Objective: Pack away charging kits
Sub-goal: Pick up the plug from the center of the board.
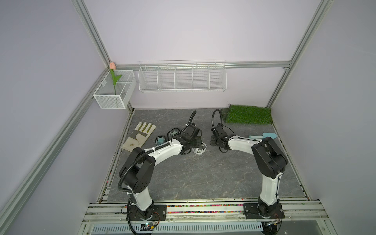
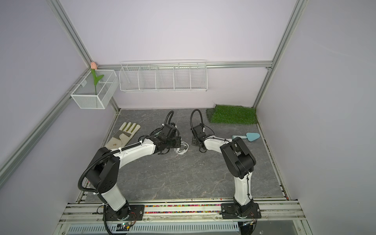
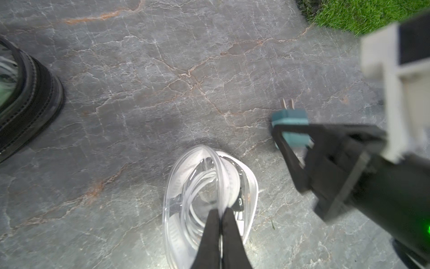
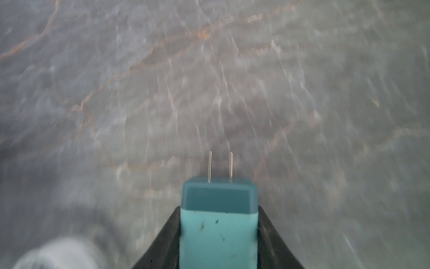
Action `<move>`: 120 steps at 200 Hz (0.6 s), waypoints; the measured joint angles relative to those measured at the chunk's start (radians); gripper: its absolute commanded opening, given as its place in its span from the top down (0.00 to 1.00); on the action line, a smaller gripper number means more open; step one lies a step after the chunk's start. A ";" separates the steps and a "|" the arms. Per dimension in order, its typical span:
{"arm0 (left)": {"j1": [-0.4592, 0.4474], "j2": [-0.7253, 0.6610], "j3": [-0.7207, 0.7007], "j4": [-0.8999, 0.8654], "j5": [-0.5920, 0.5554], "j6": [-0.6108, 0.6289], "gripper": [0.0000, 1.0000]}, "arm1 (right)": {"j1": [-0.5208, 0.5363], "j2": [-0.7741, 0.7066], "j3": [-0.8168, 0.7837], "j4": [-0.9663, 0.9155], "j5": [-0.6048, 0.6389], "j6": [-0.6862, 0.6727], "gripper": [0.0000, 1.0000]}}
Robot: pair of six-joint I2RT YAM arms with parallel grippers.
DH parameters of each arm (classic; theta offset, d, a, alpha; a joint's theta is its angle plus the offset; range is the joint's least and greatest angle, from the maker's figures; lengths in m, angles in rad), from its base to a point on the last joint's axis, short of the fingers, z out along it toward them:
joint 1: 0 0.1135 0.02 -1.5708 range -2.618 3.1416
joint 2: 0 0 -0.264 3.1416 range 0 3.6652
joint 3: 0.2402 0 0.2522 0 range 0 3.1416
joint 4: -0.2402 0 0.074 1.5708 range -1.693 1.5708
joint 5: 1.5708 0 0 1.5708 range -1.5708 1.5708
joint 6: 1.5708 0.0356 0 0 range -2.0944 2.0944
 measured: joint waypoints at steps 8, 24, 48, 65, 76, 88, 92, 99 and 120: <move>0.000 0.000 0.001 0.000 0.003 0.000 1.00 | 0.005 -0.058 -0.042 0.005 -0.016 -0.004 0.66; 0.000 0.002 0.003 0.005 0.007 0.000 1.00 | 0.025 -0.159 -0.095 0.029 -0.057 -0.012 0.67; 0.000 0.012 0.005 0.021 0.019 0.000 1.00 | 0.069 -0.255 -0.137 0.098 -0.136 -0.010 0.68; 0.000 0.018 0.005 0.028 0.027 0.000 1.00 | 0.098 -0.253 -0.139 0.138 -0.190 -0.007 0.69; 0.000 0.019 0.005 0.034 0.032 0.000 1.00 | 0.112 -0.235 -0.139 0.163 -0.222 -0.003 0.70; 0.000 0.019 0.005 0.042 0.041 0.000 1.00 | 0.121 -0.200 -0.137 0.187 -0.258 0.005 0.71; 0.000 0.019 0.005 0.045 0.040 0.000 1.00 | 0.123 -0.184 -0.135 0.194 -0.266 0.007 0.71; 0.001 0.019 0.005 0.045 0.039 -0.001 1.00 | 0.123 -0.160 -0.134 0.200 -0.275 0.013 0.71; 0.003 0.020 0.005 0.062 0.053 -0.001 1.00 | 0.122 -0.084 -0.130 0.217 -0.308 0.030 0.71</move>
